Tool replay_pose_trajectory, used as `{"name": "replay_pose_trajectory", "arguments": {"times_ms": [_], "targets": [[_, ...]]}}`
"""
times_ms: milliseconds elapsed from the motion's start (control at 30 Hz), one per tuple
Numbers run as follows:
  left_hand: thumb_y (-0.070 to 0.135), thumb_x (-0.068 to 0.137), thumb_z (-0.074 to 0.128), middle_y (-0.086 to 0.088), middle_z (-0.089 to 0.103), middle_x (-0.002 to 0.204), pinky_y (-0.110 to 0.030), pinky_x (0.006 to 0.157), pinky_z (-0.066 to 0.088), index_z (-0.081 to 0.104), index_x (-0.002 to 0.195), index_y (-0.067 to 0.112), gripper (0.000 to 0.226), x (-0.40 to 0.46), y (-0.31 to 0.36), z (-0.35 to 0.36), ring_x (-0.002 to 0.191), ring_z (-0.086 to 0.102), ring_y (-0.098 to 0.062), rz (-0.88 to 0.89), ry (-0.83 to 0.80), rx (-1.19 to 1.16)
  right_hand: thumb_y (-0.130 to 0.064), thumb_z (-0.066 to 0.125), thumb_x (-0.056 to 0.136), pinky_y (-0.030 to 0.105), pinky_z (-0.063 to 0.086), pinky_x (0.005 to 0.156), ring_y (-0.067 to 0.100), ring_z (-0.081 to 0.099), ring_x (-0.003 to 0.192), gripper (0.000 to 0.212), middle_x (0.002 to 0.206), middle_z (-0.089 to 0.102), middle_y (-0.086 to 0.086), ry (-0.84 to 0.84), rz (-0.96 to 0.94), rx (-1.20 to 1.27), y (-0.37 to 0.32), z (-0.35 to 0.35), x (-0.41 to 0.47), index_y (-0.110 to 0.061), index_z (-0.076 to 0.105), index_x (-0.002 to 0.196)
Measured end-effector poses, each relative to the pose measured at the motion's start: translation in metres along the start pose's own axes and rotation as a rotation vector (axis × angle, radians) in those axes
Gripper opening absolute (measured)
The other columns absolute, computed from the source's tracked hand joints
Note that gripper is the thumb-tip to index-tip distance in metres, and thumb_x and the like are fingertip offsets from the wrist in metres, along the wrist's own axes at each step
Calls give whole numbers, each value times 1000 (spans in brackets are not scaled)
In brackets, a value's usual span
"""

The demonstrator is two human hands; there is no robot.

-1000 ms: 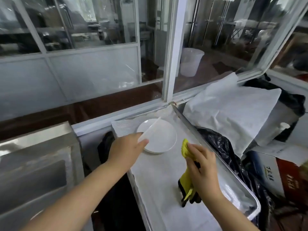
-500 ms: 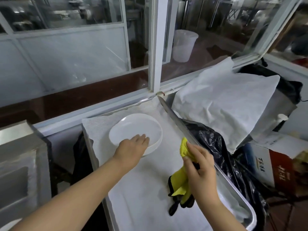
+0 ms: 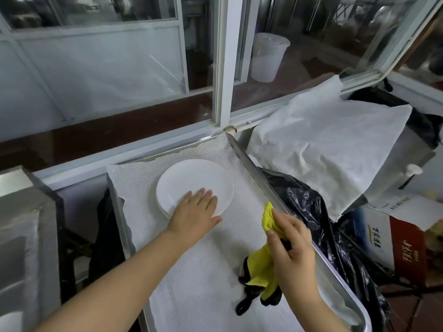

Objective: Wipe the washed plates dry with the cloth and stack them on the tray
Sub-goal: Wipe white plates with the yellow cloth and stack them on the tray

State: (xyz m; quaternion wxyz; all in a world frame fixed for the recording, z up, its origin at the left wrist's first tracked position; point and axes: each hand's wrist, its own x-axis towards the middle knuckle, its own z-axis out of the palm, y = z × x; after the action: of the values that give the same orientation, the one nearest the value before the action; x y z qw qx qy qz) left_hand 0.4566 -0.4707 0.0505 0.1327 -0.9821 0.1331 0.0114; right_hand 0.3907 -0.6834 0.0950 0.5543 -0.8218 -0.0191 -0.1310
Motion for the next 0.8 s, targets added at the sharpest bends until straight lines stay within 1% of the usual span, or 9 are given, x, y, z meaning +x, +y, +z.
{"name": "replay_pose_trajectory", "arguments": {"times_ms": [33, 100, 300, 433, 533, 600, 633, 700, 800], "targets": [[52, 99, 21, -7, 21, 158, -42, 115, 19, 21, 151, 12, 65, 2, 0, 2, 146, 18, -23, -1, -38, -20, 1, 66, 85, 33, 40, 98, 11, 48, 114, 48, 115, 55, -17, -2, 4, -2, 0, 0, 0, -35, 60, 116], [51, 100, 17, -7, 12, 160, -42, 116, 14, 12, 152, 11, 66, 3, 0, 7, 147, 12, -24, -8, -48, -38, 1, 66, 85, 35, 40, 99, 13, 48, 115, 47, 116, 54, -16, -6, 9, -2, -1, 1, 0, -34, 60, 117], [50, 101, 16, -7, 9, 161, -42, 117, 11, 10, 152, 12, 64, -1, -1, 11, 147, 8, -24, -19, -46, -49, 0, 66, 85, 33, 39, 99, 13, 48, 115, 47, 116, 55, -12, -27, -1, -14, -3, 1, -4, -33, 60, 118], [49, 101, 21, -6, 9, 161, -40, 118, 9, 11, 152, 15, 62, -6, -1, 4, 148, 6, -22, -47, -40, -115, 1, 66, 84, 19, 36, 96, 10, 47, 114, 51, 116, 57, -10, -28, -34, -33, -8, 5, -9, -37, 59, 116], [51, 98, 31, -4, 18, 159, -35, 117, 7, 23, 150, 18, 63, -21, -5, -14, 147, 11, -18, -93, -3, -260, 1, 66, 84, 13, 34, 94, 6, 47, 113, 51, 115, 55, -13, -45, -67, -32, -18, 12, -15, -37, 59, 116], [47, 96, 42, -4, 33, 154, -32, 115, 15, 38, 145, 16, 58, -43, -11, -25, 144, 24, -18, -119, 88, -383, 1, 66, 85, 13, 35, 94, 5, 47, 113, 51, 115, 54, -17, -69, -70, -24, -29, 21, -19, -39, 59, 115], [40, 93, 52, -5, 44, 147, -33, 113, 24, 49, 138, 14, 52, -59, -15, -32, 139, 36, -19, -138, 148, -438, 1, 66, 85, 13, 36, 94, 5, 47, 113, 50, 114, 53, -20, -80, -76, -18, -35, 27, -22, -39, 59, 115], [23, 79, 73, -7, 65, 124, -36, 96, 46, 68, 116, 11, 39, -96, -27, -43, 117, 61, -22, -213, 292, -507, 1, 66, 84, 13, 36, 93, 9, 48, 112, 50, 113, 53, -22, -107, -108, 1, -52, 41, -29, -38, 59, 115], [12, 68, 82, -4, 73, 107, -38, 79, 56, 76, 99, 13, 32, -162, -56, -46, 97, 70, -21, -365, 394, -556, 3, 67, 83, 12, 37, 92, 13, 50, 112, 51, 114, 53, -23, -161, -210, 40, -87, 69, -42, -35, 61, 116]]}}
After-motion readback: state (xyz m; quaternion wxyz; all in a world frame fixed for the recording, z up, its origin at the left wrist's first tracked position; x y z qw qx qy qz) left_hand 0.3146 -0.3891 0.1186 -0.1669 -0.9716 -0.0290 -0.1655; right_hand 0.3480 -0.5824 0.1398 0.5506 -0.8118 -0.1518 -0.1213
